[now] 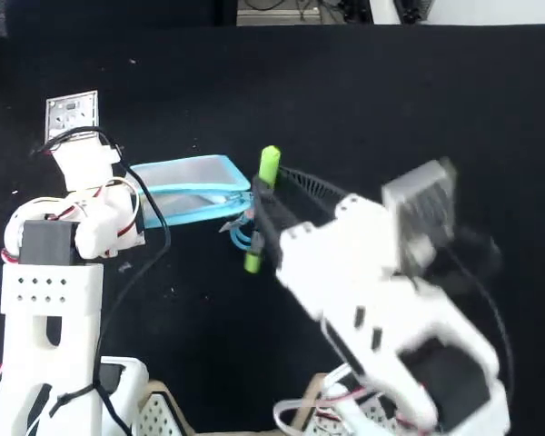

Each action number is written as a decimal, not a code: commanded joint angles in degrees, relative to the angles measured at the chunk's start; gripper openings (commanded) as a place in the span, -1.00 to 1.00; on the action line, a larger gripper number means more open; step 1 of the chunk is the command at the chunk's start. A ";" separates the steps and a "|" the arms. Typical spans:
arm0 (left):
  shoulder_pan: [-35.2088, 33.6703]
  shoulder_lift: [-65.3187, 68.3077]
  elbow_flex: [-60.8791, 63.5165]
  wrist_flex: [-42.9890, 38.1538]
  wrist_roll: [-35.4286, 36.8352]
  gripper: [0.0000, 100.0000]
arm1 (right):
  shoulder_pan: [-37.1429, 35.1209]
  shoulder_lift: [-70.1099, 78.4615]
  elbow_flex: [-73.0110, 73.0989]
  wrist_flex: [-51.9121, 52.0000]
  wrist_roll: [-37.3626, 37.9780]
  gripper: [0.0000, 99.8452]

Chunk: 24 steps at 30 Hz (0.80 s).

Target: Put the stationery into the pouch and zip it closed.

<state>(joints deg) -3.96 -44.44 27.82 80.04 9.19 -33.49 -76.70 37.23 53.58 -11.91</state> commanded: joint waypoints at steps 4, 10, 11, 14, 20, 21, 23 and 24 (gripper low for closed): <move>-0.04 -0.09 -0.04 -0.44 -0.35 -0.93 | -4.48 -19.47 20.00 -25.67 0.53 -0.98; -0.04 -0.09 -0.04 -0.44 -0.35 -0.93 | -4.48 -23.78 30.11 -38.15 6.33 -0.98; -0.04 -0.09 -0.04 -0.44 -0.35 -0.93 | -4.48 -23.34 30.99 -39.21 6.59 -0.98; -0.04 -0.09 -0.04 -0.44 -0.35 -0.93 | -4.48 -20.97 33.10 -42.73 6.86 -0.98; -0.04 -0.09 -0.04 -0.53 -0.35 -0.93 | -4.22 -11.03 39.96 -55.03 6.95 -0.98; -0.04 -0.09 -0.04 -0.53 -0.35 -0.93 | -4.22 -8.75 41.01 -57.23 6.95 -0.98; -0.04 -0.09 -0.04 -0.53 -0.35 -0.93 | -4.22 -4.70 42.07 -60.66 6.95 -0.98; -0.04 -0.09 -0.04 -0.53 -0.35 -0.93 | -4.22 -3.03 42.15 -61.71 6.95 -0.98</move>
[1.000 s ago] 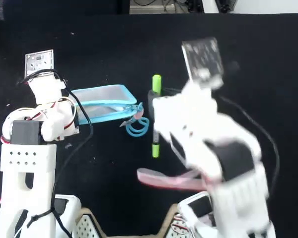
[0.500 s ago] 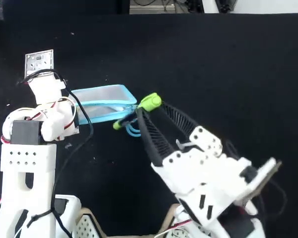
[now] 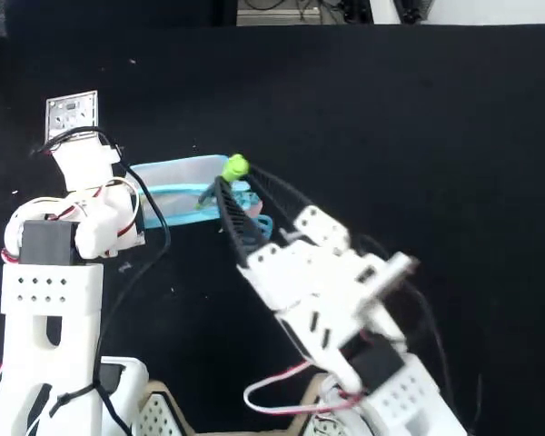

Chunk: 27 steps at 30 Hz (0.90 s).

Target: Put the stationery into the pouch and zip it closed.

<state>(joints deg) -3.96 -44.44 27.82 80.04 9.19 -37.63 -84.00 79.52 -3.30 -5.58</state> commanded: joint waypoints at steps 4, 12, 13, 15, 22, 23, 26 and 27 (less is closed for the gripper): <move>-0.04 -0.09 -0.04 -0.53 -0.35 -0.93 | -0.35 8.31 -0.04 -5.45 0.62 -0.98; -0.04 -0.09 -0.22 -0.44 -0.35 -0.93 | -1.93 11.56 -3.47 8.70 0.35 -0.79; -0.04 -0.09 -0.22 -0.44 -0.35 -0.93 | -2.11 11.56 -5.05 12.31 0.18 -0.72; -0.04 -0.09 -0.22 -0.44 -0.35 -0.93 | -3.69 11.38 -9.80 20.92 0.18 -0.65; -0.04 -0.09 -0.22 -0.44 -0.35 -0.93 | -5.63 11.30 -30.55 42.20 0.44 -0.73; -0.04 -0.09 -0.22 -0.44 -0.35 -0.93 | -4.75 11.30 -32.75 43.78 0.44 -0.75; -0.04 -0.09 -0.13 -0.44 -0.35 -0.93 | -1.32 11.30 -37.23 48.26 0.53 -0.84; -0.04 -0.09 -0.13 -0.44 -0.35 -0.93 | -0.09 11.30 -37.76 49.23 0.53 -0.87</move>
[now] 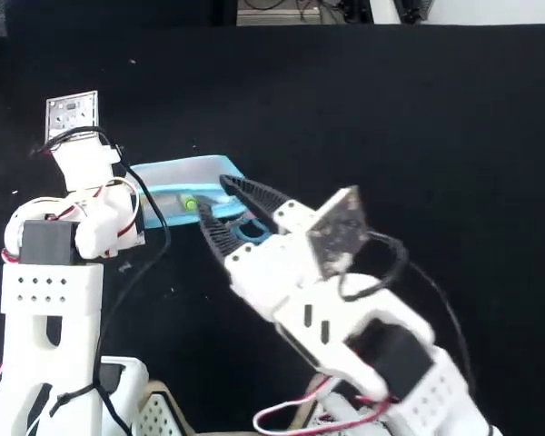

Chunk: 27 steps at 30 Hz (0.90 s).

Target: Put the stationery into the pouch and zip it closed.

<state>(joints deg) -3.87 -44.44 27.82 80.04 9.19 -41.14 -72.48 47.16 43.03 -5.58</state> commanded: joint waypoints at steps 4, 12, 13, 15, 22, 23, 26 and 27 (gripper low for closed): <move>-0.13 -0.09 -0.22 -0.44 -0.35 -0.93 | 5.27 0.66 -4.53 6.68 0.53 -0.84; -0.13 -0.09 -0.31 -0.44 -0.35 -0.93 | -1.76 11.12 1.71 -2.37 0.53 -0.78; -0.13 -0.09 -0.31 -0.44 -0.35 -0.93 | -1.76 13.32 2.07 -3.69 0.53 -0.78; -0.13 -0.09 -0.40 -0.35 -0.35 -0.93 | -2.11 17.98 2.07 -4.22 0.53 -0.78; -0.13 -0.09 -0.57 -0.26 -0.35 -0.93 | -1.23 31.60 2.07 -7.74 0.62 -0.78; -0.13 -0.09 -0.57 -0.18 -0.35 -0.93 | -0.53 32.75 1.98 -8.70 0.62 -0.78; -0.13 -0.09 -0.48 -0.09 -0.35 -0.93 | 2.81 33.45 -0.13 -9.23 0.53 -0.79; -0.13 -0.09 -0.40 -0.09 -0.35 -0.93 | 4.04 33.01 -1.54 -8.09 0.35 -0.79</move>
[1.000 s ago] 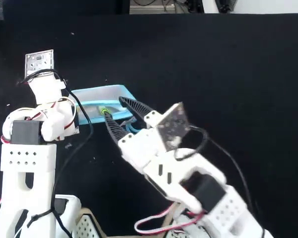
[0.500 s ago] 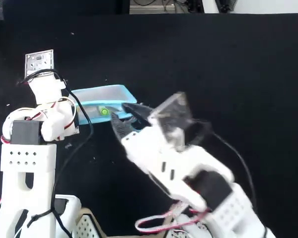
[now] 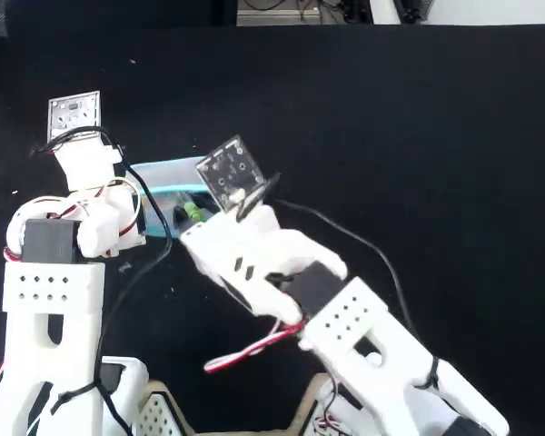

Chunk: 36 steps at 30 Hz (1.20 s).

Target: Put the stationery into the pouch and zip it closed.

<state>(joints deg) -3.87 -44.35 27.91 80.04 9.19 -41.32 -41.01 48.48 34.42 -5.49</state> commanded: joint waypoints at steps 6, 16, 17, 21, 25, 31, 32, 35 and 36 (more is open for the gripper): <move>-0.13 -0.18 -0.57 -0.09 -0.35 -0.93 | 5.89 -3.47 -11.30 12.57 0.09 -0.78; -0.13 -0.18 -0.57 -0.09 -0.35 -0.93 | 5.80 -5.85 -13.58 18.99 0.26 -0.78; -0.13 -0.18 -0.57 -0.09 -0.35 -0.93 | 5.80 -5.76 -13.32 18.73 0.18 -0.78; -0.13 -0.18 -0.66 -0.09 -0.35 -0.93 | 5.98 -5.85 -9.71 14.95 0.35 -0.78; -0.13 -0.18 -0.66 -0.09 -0.35 -0.93 | 6.07 -5.85 -2.68 7.65 0.44 -0.78; -0.13 -0.18 -0.66 -0.09 -0.35 -0.93 | 6.24 -6.37 -5.76 9.49 0.44 -0.79; -0.13 -0.18 -0.57 -0.09 -0.35 -0.93 | 6.68 -6.29 -8.84 13.01 0.44 -0.79; -0.13 -0.18 -0.57 -0.09 -0.35 -0.93 | 9.58 -5.85 -19.47 24.53 0.18 -0.79; -0.13 -0.18 -0.57 -0.09 -0.35 -0.93 | 10.99 -5.85 -22.46 27.34 0.18 -0.79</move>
<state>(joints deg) -3.78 -44.26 27.91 79.78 9.19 -34.55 -45.85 36.62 53.49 -5.49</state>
